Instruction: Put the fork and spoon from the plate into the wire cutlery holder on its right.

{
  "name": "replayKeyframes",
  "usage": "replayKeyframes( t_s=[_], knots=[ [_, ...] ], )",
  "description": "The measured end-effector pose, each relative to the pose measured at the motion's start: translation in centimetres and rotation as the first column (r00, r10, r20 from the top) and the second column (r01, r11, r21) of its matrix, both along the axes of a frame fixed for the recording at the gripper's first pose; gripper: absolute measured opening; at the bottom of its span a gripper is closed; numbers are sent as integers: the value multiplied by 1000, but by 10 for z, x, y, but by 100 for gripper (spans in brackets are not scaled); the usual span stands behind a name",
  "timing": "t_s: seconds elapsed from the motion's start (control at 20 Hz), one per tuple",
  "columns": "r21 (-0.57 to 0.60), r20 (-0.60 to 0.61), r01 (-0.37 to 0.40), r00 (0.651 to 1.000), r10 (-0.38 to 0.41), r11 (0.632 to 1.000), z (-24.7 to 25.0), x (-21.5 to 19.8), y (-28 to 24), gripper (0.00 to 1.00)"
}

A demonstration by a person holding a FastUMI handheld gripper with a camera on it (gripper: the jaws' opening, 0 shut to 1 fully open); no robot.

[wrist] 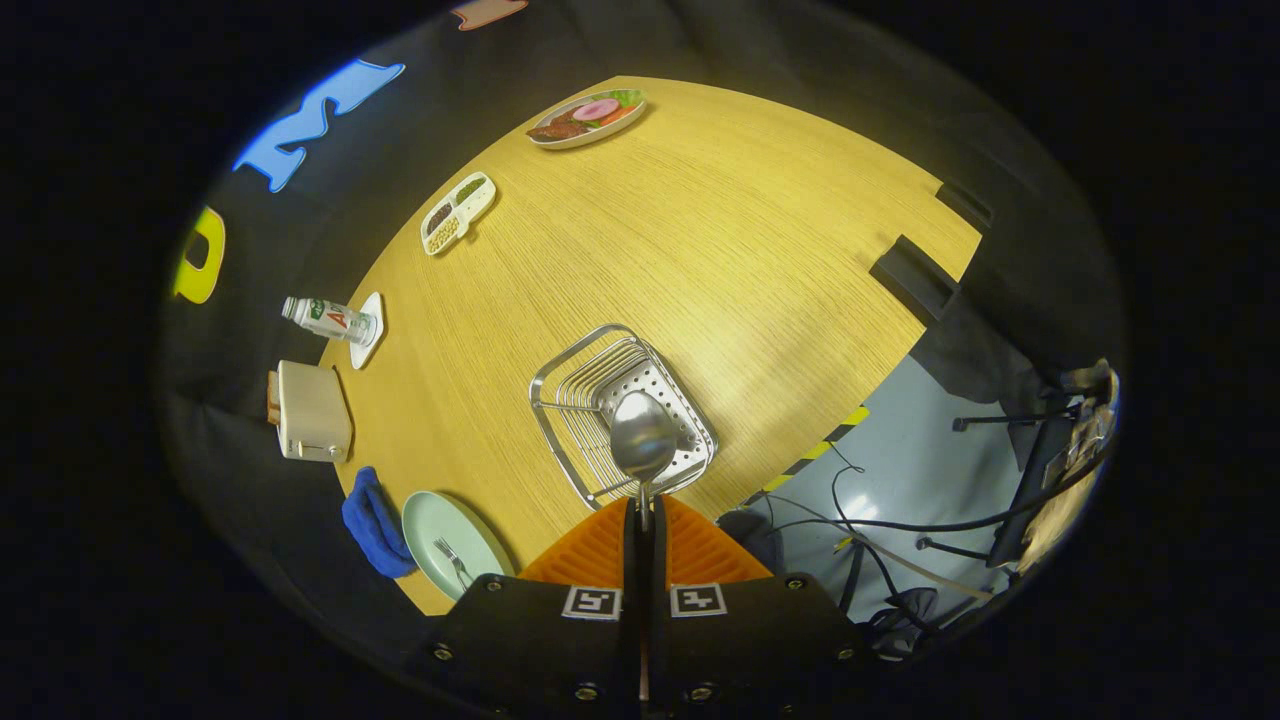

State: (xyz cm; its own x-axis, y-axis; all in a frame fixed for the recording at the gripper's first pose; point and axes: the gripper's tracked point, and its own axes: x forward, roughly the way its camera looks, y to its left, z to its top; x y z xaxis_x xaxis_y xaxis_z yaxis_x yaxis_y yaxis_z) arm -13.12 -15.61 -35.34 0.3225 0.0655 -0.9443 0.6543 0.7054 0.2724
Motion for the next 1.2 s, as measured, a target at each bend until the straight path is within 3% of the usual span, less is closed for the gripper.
replayKeyframes(
  t_s=[0.35, 0.5, 1.2],
  knots=[
    [-14, 15, 16, 1000, -16, 1000, 4, 6, -5, 6],
    [-3, 46, 31, 998, -31, 1000, 10, 13, -4, 13],
    [-118, 147, 21, 989, -4, 993, 46, 32, -7, 13]
  ],
)
